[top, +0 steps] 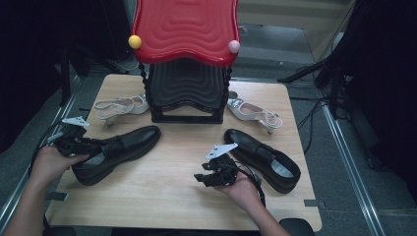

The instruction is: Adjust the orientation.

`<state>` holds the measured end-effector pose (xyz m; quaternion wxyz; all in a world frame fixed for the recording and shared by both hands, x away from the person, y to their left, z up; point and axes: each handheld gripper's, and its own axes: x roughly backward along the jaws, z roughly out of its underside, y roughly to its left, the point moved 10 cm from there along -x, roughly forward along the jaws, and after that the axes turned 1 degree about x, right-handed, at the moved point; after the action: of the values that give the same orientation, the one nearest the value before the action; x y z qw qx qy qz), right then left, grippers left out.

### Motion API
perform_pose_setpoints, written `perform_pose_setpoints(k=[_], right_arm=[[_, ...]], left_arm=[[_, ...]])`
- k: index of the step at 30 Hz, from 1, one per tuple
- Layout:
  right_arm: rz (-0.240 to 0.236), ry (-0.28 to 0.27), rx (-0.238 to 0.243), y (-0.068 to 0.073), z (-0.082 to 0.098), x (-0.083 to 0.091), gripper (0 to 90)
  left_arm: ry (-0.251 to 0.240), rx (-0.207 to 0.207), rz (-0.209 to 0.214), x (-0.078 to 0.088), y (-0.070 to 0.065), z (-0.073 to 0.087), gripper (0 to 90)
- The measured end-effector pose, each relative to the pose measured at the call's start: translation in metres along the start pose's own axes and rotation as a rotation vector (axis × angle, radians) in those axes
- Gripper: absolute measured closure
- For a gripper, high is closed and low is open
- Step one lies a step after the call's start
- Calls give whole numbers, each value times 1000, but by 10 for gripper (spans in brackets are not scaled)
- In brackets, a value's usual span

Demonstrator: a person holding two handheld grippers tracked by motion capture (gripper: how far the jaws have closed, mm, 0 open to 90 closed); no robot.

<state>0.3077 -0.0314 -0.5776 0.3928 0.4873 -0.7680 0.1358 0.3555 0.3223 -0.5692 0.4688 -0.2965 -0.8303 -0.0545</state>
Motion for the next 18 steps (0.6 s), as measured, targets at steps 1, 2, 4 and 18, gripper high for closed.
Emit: perform_pose_setpoints(k=[1, 2, 4, 18], right_arm=[[0, 0, 2, 0, 0, 0, 503], [0, -1, 2, 0, 0, 0, 503], [-1, -2, 2, -1, 0, 0, 503], [-4, -27, -24, -4, -3, 5, 505]], left_arm=[[4, 6, -13, 0, 2, 0, 698], [-1, 17, -23, 1, 3, -1, 751], [1, 24, -21, 1, 4, -1, 787], [-40, 21, -7, 10, -11, -9, 841]])
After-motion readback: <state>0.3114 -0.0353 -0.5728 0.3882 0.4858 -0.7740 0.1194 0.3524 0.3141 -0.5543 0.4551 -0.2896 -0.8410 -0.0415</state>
